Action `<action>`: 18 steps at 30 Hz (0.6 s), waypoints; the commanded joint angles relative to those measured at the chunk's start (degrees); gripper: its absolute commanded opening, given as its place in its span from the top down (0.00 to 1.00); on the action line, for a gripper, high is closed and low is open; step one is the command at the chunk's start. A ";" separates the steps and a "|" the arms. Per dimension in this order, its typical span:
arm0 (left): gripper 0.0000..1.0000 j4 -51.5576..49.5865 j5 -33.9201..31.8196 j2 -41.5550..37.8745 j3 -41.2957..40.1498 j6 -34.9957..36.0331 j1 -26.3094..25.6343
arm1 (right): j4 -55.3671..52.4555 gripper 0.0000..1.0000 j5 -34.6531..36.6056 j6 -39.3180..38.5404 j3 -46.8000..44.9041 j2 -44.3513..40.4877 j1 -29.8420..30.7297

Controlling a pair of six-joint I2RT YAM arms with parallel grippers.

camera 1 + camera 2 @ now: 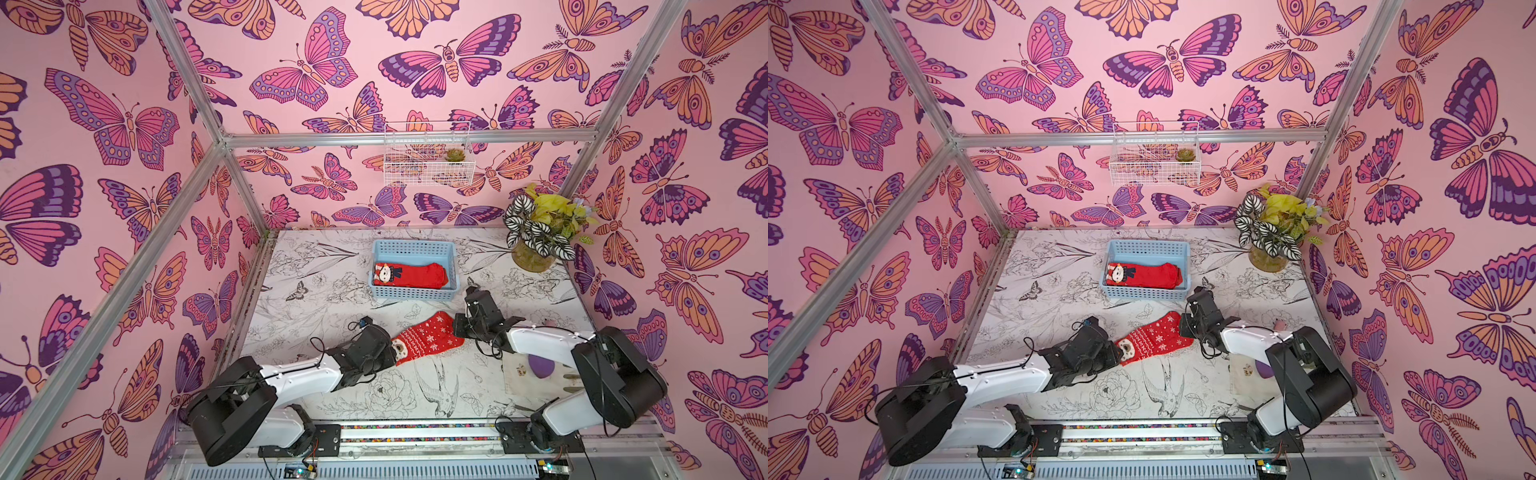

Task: Place the socks together as a pair
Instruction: Adjust the sock to the sock.

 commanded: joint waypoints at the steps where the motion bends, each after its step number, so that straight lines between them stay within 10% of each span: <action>1: 0.73 0.59 -0.45 0.71 -0.40 -0.02 0.32 | -1.23 0.82 1.65 -1.44 1.80 -1.15 1.26; 18: 0.74 0.52 -0.37 1.29 -0.62 0.09 0.53 | -3.62 0.77 5.22 -1.52 4.24 1.97 3.14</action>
